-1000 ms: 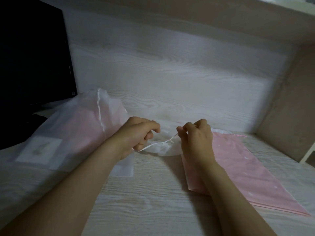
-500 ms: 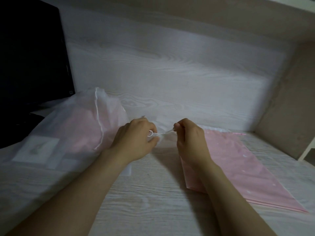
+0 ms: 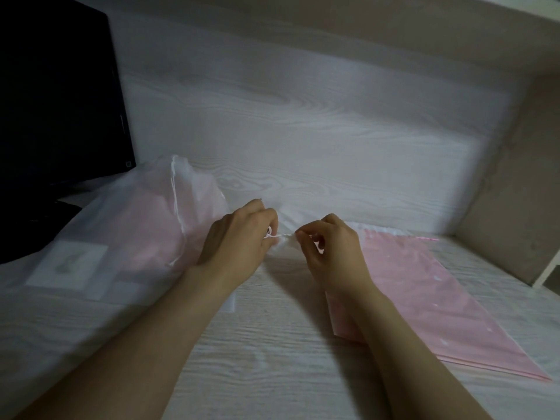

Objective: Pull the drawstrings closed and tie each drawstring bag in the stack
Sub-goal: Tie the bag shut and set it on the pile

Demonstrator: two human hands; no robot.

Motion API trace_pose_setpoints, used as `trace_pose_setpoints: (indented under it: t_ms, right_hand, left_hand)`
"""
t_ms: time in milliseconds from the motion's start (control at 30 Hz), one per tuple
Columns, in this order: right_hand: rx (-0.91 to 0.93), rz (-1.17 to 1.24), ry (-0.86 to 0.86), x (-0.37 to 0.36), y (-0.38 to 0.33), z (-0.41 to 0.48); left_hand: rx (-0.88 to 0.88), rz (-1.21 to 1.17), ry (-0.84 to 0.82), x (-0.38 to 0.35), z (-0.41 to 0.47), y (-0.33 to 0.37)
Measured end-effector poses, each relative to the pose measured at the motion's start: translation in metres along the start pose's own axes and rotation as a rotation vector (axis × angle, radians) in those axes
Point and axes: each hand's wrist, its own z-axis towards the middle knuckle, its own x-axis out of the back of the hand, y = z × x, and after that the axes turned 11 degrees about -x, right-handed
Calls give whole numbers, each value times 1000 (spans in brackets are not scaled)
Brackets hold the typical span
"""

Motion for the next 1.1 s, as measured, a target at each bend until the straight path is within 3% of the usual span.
trace_pose_setpoints:
  t_ms: [133,300,467,633,767,1100]
  right_hand:
    - [-56,34,-17,3,-6,0]
    - [-269,240,-117,1,-8,-1]
    - [-352,383,-146,6,-15,-2]
    - [-377,418,-144,7,-16,-2]
    - [-425,507,-162,6,-17,-2]
    - [-446,551,-186,5,-18,-2]
  left_hand:
    - [9,-60,74,0,0,1]
    - [5,-47,102,-2,1,3]
    - [19,-92,166,-2,3,4]
    - [224,-104,162,-6,3,4]
    - [469,-309,140,-7,6,6]
    - [444,-460,91,-3,4,10]
